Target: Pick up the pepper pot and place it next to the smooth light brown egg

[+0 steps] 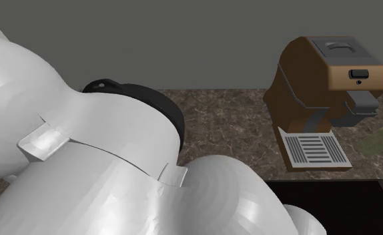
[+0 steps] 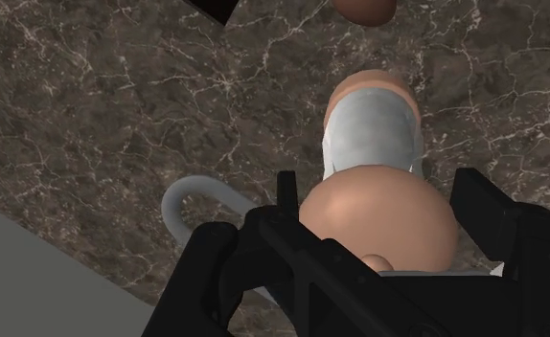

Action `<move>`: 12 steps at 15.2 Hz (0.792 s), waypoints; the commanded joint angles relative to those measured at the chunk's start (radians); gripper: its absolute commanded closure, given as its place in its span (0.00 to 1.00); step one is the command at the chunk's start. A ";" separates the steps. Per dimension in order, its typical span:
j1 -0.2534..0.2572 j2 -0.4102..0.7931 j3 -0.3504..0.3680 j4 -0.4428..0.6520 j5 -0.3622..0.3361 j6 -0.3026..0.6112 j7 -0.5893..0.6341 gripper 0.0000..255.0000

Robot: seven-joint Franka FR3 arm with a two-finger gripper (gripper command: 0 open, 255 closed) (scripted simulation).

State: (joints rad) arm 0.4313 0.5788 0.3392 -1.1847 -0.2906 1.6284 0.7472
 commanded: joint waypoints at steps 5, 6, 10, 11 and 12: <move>-0.005 0.010 -0.002 -0.065 -0.005 0.073 0.014 1.00; -0.006 0.011 -0.002 -0.077 -0.006 0.085 0.016 1.00; -0.011 0.018 -0.004 -0.119 -0.010 0.134 0.025 1.00; -0.011 0.020 -0.005 -0.129 -0.011 0.146 0.027 1.00; -0.012 0.023 -0.006 -0.138 -0.012 0.157 0.029 1.00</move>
State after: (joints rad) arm 0.4205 0.5994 0.3342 -1.3120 -0.3016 1.7719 0.7739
